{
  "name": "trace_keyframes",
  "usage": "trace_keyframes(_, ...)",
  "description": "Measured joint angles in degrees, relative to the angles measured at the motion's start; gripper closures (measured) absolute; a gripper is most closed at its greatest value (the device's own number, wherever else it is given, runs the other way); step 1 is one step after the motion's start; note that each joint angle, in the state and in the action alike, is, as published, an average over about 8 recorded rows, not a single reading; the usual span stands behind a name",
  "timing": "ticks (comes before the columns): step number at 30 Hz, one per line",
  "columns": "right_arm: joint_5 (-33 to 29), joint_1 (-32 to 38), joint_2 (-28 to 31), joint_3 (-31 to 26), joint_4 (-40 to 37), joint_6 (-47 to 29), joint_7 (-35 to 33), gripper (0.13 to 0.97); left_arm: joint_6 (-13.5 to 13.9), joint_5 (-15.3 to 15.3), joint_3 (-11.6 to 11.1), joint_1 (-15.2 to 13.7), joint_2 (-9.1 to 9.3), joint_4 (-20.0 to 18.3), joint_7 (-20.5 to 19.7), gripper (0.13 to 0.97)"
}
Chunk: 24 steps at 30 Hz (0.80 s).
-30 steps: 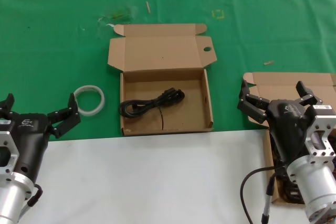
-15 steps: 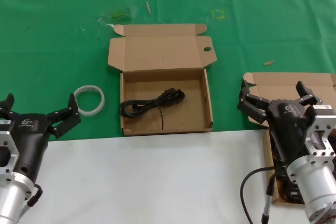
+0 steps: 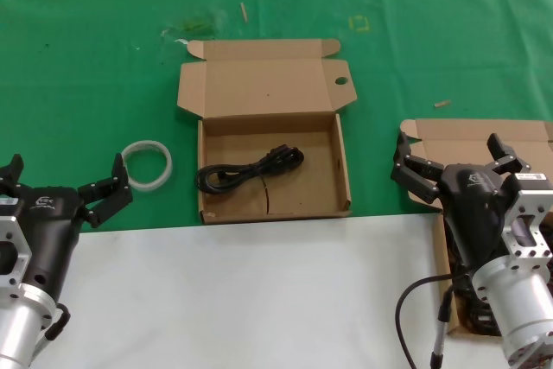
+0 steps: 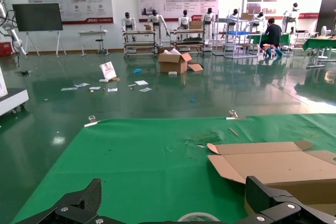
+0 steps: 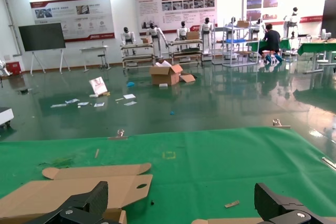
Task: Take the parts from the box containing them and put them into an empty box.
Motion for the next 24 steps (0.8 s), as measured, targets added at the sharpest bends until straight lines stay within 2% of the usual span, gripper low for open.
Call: trace_keyframes(24, 0.00, 0.00, 0.00, 0.00, 0.00, 0.00, 0.00, 0.129, 0.00, 0.00, 0.00, 0.00, 0.00, 0.00, 0.00, 0.132)
